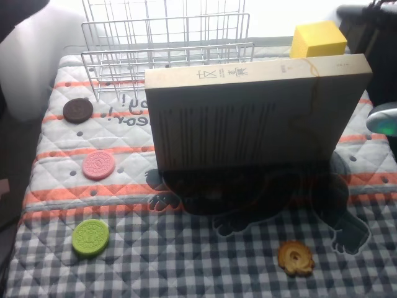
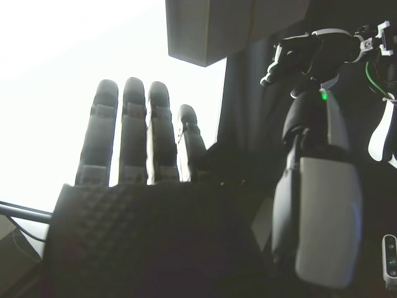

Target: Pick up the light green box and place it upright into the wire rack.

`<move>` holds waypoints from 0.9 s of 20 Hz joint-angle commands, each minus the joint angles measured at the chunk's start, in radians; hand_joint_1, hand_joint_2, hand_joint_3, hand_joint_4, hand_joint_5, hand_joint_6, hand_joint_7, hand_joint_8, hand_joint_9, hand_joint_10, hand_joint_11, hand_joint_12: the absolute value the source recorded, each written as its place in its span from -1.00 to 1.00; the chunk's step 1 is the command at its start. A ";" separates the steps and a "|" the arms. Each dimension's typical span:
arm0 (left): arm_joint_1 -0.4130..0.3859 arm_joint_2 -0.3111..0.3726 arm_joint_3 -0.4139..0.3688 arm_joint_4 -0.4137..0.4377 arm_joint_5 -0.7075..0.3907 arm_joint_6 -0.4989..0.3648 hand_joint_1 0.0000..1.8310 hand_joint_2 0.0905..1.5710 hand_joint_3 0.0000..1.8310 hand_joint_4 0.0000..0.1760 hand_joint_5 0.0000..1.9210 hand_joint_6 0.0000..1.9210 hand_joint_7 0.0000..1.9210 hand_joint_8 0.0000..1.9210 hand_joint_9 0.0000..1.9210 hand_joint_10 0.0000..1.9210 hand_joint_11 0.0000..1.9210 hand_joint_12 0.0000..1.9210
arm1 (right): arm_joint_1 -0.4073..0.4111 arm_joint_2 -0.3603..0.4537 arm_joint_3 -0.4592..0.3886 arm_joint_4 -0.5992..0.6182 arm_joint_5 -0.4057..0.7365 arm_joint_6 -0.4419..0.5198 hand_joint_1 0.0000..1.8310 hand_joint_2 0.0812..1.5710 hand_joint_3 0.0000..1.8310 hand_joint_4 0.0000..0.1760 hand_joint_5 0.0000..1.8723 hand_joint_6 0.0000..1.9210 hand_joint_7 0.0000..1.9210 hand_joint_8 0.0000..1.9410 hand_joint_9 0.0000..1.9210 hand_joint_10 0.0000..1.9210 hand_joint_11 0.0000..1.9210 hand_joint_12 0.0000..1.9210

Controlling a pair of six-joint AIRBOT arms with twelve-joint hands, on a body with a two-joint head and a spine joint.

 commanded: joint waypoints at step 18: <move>-0.008 -0.008 0.011 -0.019 -0.093 -0.008 -0.39 0.29 -1.00 -0.17 -0.52 -1.00 -0.64 -1.00 -0.68 -1.00 -1.00 -0.07 | 0.272 -0.075 0.075 -0.239 -0.116 0.004 -0.27 0.06 -1.00 0.18 -0.98 -0.99 -0.96 -0.99 -0.94 -0.99 -0.91 -0.91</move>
